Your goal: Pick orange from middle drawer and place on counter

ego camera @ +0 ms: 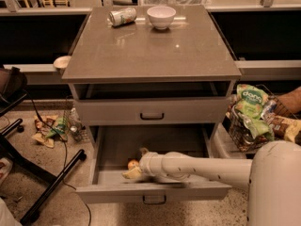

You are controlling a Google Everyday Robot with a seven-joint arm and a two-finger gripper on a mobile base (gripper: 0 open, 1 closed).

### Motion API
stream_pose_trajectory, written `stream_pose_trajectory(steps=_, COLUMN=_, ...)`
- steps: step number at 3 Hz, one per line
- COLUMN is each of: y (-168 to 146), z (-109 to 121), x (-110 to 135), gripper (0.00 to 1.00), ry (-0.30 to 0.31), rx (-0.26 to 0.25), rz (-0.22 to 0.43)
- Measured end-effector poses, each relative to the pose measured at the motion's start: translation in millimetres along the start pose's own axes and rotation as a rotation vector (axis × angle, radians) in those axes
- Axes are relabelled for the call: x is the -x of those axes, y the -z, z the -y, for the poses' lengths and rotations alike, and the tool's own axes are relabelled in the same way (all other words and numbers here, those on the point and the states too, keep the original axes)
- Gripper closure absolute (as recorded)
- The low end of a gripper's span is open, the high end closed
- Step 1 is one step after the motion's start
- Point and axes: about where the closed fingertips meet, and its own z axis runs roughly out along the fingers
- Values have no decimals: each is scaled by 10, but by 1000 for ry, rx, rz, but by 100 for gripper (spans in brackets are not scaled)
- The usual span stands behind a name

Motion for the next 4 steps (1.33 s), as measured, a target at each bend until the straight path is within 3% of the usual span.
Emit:
stream_pose_trajectory(steps=3, y=-127, z=-51, x=-76, gripper=89, ry=7, rx=39, rz=-16)
stream_pose_trajectory(steps=4, y=8, z=0, x=-1, gripper=100, ry=15, rx=41, rz=11)
